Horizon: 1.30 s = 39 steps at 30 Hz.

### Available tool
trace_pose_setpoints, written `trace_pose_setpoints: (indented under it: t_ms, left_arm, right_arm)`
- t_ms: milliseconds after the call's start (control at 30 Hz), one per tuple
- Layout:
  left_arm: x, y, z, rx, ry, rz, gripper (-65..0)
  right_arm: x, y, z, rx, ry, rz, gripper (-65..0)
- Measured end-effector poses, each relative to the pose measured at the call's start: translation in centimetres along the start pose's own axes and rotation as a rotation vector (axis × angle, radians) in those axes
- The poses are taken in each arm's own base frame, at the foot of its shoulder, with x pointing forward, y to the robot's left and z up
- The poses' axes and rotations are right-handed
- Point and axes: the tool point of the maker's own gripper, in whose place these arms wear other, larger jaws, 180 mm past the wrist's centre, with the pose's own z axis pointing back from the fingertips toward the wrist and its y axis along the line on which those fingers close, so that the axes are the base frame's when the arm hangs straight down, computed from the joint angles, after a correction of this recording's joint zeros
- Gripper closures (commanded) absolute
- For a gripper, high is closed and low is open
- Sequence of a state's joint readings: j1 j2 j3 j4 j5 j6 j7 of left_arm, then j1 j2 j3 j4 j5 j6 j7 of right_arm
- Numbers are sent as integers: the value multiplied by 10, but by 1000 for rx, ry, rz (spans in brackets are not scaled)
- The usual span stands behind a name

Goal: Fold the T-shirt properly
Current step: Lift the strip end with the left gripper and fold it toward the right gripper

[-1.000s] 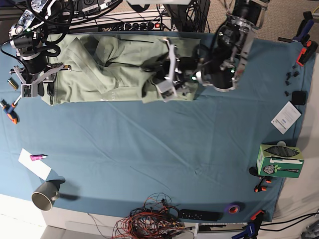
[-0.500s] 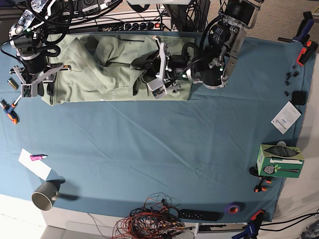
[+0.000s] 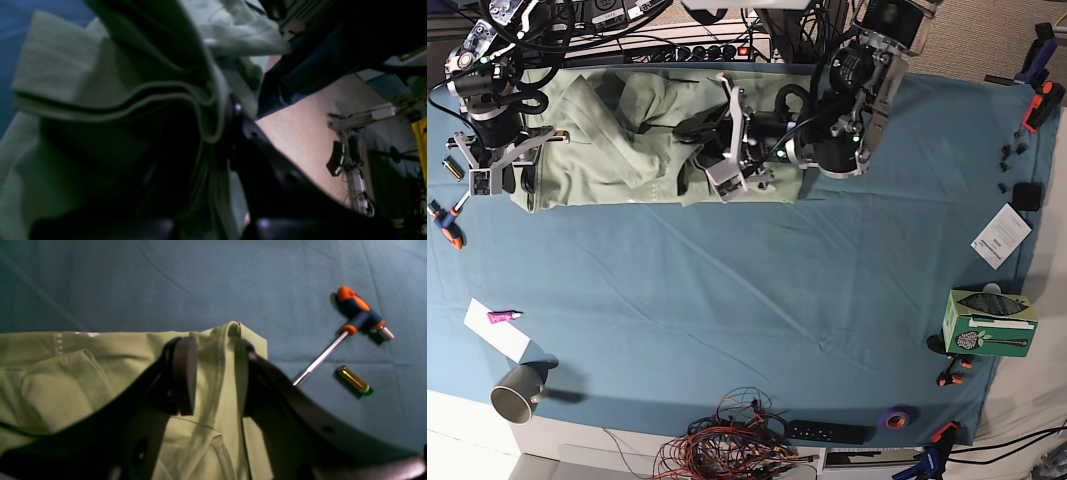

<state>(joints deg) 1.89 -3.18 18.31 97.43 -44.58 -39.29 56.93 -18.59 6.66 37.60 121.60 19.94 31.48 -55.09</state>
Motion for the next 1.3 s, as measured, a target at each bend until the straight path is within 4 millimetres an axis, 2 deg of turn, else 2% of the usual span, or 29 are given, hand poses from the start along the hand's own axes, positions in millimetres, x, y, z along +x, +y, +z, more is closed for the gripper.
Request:
trace_pose_setpoints:
  t_ms: [700, 800, 833, 867, 1100, 1167, 1233, 1300]
  left_arm:
    - [0, 0, 0, 0, 0, 1, 0]
    - [-1, 0, 0, -1, 6, 1, -266]
    - [-1, 0, 0, -1, 6, 1, -312]
    - [-1, 0, 0, -1, 6, 1, -318]
    - [-1, 0, 0, -1, 7, 1, -316]
    - [-1, 0, 0, -1, 7, 1, -284]
    - [-1, 0, 0, -1, 7, 1, -175]
    - [-1, 0, 0, -1, 7, 0, -11]
  right_arm:
    - [0, 0, 0, 0, -1, 0, -197]
    - [0, 0, 0, 0, -1, 0, -197]
    - [0, 0, 0, 0, -1, 0, -197]
    - [0, 0, 0, 0, -1, 0, -197]
    - [0, 0, 0, 0, -2, 0, -197]
    - [0, 0, 0, 0, -1, 0, -197]
    - [0, 0, 0, 0, -1, 0, -197]
    - [0, 0, 0, 0, -1, 0, -197]
